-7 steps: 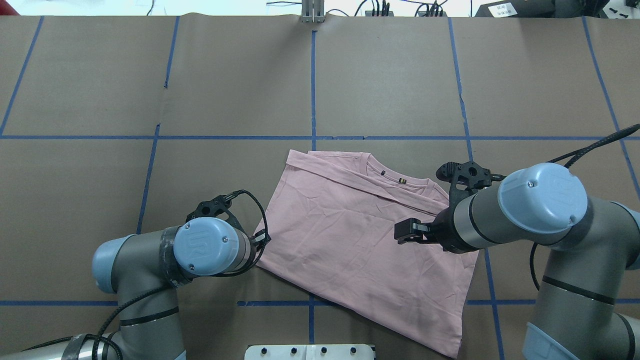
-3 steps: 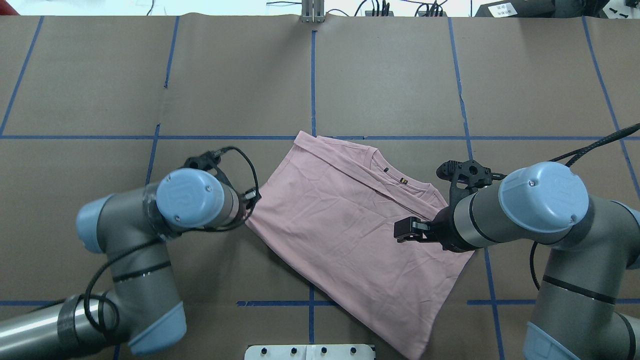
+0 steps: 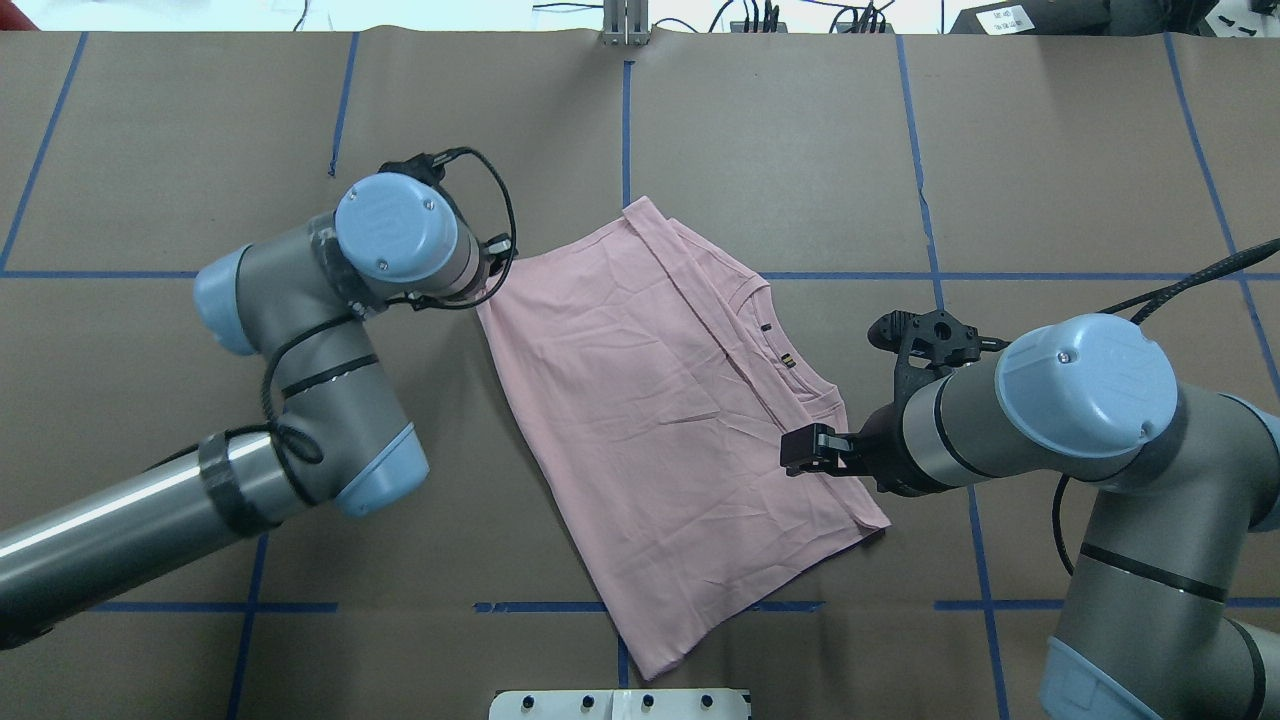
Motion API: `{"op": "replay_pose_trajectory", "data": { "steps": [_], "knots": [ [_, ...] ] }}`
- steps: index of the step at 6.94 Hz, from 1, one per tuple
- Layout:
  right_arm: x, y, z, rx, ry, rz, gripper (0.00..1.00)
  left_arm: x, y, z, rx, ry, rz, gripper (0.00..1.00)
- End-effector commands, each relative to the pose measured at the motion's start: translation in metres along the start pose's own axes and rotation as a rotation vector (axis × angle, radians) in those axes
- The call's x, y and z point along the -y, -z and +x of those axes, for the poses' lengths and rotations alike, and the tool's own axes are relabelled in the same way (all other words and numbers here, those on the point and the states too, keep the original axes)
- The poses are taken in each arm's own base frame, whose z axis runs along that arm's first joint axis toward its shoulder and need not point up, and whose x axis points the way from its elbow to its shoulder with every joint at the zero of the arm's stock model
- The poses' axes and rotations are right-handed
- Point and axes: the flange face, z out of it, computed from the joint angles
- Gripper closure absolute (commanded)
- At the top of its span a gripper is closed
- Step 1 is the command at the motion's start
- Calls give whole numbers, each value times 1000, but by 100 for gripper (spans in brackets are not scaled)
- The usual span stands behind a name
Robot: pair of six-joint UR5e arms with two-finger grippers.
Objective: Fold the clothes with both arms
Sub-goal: 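Push the shirt edge with the left gripper while the right holds the collar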
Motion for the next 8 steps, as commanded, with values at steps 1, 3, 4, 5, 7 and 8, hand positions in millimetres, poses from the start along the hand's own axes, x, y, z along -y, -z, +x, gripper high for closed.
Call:
{"op": "replay_pose_trajectory", "data": {
  "steps": [1, 3, 4, 5, 7, 8],
  "knots": [
    [9, 5, -2, 9, -8, 20, 0, 67, -31, 42, -60, -102, 64, 100],
    [17, 4, -11, 15, -10, 30, 0, 78, -66, 54, -142, -220, 88, 100],
    [19, 1, -18, 20, -9, 32, 0, 83, -76, 55, -167, -235, 141, 100],
    [21, 1, -18, 19, -10, 33, 0, 84, -81, 71, -181, -237, 159, 100],
    [21, 1, -19, 20, -13, 34, 0, 86, -90, 66, -195, -238, 162, 31],
    [22, 1, -18, 19, -15, 36, 0, 88, -88, 66, -196, -232, 163, 0]
  ]
}}
